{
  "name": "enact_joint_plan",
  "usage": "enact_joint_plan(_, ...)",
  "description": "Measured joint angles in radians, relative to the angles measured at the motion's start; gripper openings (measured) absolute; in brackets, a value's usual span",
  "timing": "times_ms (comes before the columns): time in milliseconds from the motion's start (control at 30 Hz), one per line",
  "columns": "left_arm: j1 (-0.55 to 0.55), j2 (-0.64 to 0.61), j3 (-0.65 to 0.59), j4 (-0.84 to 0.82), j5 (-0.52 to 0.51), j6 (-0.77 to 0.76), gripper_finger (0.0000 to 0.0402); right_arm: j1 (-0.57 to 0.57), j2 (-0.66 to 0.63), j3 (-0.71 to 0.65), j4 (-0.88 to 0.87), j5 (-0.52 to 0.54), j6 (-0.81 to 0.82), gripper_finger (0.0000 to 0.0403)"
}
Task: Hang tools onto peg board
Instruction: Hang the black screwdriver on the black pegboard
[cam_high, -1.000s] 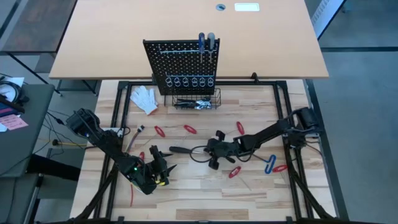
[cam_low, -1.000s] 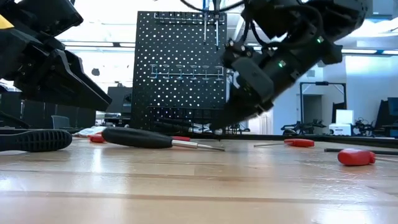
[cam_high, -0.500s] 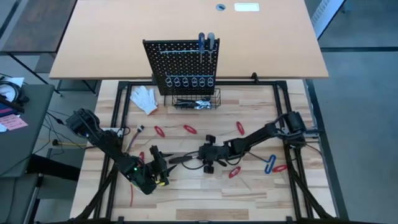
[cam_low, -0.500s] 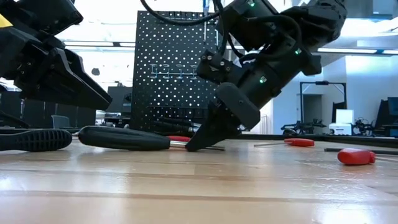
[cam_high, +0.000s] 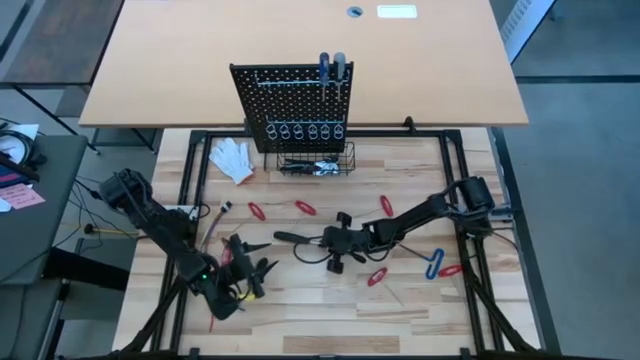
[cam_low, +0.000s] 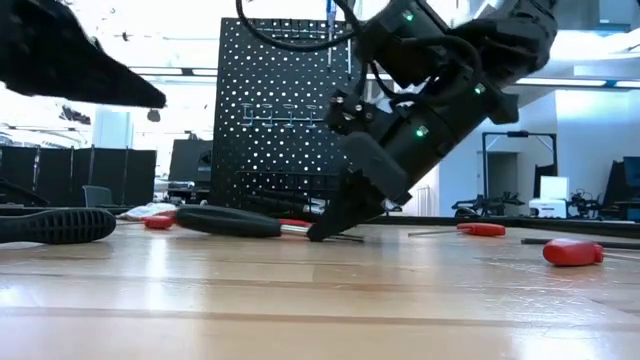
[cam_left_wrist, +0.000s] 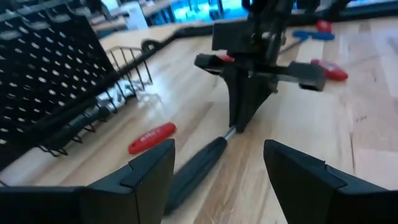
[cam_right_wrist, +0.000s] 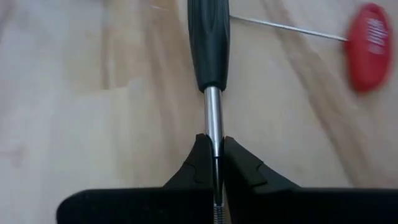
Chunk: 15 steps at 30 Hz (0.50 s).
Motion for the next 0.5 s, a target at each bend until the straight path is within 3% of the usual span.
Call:
enact_joint_plan(133, -0.046, -0.001, 0.000, 0.002, -0.104, -0.006, 0.0242, 0.018, -0.018, -0.066, 0.205, 0.096, 0.050, 0.0012)
enact_joint_plan(300, -0.066, -0.001, 0.000, 0.003, -0.150, -0.005, 0.0242, 0.036, 0.002, -0.149, 0.583, 0.153, 0.045, 0.0012)
enact_joint_plan(400, -0.067, -0.001, 0.000, 0.005, -0.151, 0.000, 0.0242, 0.046, 0.002, -0.176, 0.831, 0.249, -0.043, 0.0012)
enact_joint_plan(500, -0.067, -0.001, 0.000, 0.004, -0.152, 0.002, 0.0242, 0.041, 0.002, -0.179, 1.049, 0.277, -0.179, 0.0012)
